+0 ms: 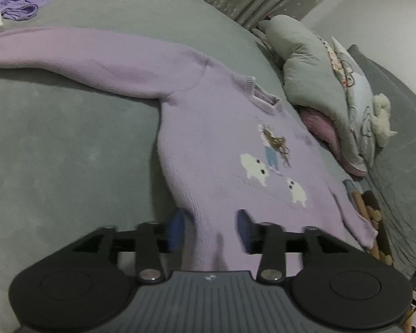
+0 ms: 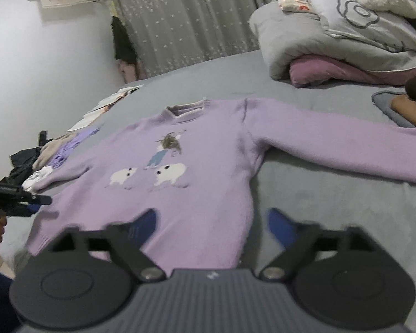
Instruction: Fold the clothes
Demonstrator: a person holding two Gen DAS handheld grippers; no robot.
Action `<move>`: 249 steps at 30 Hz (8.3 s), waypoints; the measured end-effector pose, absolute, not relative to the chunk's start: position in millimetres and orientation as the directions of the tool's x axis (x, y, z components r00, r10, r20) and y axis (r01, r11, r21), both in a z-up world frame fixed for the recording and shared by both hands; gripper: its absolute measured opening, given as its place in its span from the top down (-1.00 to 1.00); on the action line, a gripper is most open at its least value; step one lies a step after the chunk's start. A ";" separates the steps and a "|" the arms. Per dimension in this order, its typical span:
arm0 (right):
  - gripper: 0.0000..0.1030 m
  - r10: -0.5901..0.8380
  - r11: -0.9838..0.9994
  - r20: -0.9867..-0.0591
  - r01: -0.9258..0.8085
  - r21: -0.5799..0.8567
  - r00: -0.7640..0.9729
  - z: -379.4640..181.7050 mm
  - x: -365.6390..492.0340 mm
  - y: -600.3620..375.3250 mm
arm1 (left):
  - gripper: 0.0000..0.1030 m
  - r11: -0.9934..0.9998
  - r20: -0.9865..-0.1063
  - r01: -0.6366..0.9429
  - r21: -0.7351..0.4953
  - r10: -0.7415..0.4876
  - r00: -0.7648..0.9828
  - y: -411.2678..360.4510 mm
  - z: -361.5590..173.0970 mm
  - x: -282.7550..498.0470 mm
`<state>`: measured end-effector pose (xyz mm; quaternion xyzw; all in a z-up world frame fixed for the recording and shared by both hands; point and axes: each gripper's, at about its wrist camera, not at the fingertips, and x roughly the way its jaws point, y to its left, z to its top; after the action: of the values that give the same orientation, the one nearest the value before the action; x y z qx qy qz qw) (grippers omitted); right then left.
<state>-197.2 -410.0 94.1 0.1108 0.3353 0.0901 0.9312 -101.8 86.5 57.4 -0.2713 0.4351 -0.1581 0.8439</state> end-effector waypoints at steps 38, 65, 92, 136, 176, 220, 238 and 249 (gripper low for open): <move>-1.00 -0.017 0.643 -0.694 0.540 0.544 0.720 42.9 -71.3 -521.9 | -0.61 0.729 -0.670 -0.297 -0.616 -0.287 0.685 150.3 38.2 -19.7; 0.54 -0.634 0.744 -0.167 0.538 -0.396 0.755 86.8 -0.6 -458.5 | -0.74 0.972 -0.776 0.037 -0.233 -0.208 0.596 59.0 35.2 -20.7; -0.82 -0.243 0.959 -0.575 0.284 -0.019 0.781 93.8 -16.5 -456.2 | -0.93 0.948 -0.775 0.042 -0.316 -0.283 0.564 61.3 42.4 -33.0; 0.83 0.395 0.915 -0.625 -0.230 0.331 0.673 70.5 -201.2 -408.1 | 0.82 0.767 -0.595 0.108 -0.632 -0.570 0.567 66.6 57.1 -115.9; -0.80 0.056 0.989 -0.637 0.046 0.143 0.769 95.9 -131.3 -405.9 | -0.57 0.660 -0.636 -0.522 -0.541 0.086 0.767 312.3 47.4 -30.0; -0.88 0.043 0.992 -0.611 0.037 0.117 0.790 98.6 -106.3 -370.1 | 0.51 0.599 -0.563 -0.482 -0.639 0.063 0.824 345.5 31.6 13.6; -1.00 -0.156 0.853 -0.561 0.397 0.338 0.813 122.0 -126.4 -489.4 | -0.66 0.832 -0.599 -0.342 -0.437 0.015 0.801 266.9 64.9 15.7; -1.00 -0.163 0.698 -0.612 0.529 0.483 0.774 97.8 -133.7 -532.4 | -0.73 0.852 -0.733 -0.180 -0.492 -0.294 0.614 141.5 38.0 16.2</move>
<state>-133.7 -532.4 97.8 0.3352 0.2727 -0.1964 0.8802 16.2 141.5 38.0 -0.2702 0.4381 -0.0332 0.8567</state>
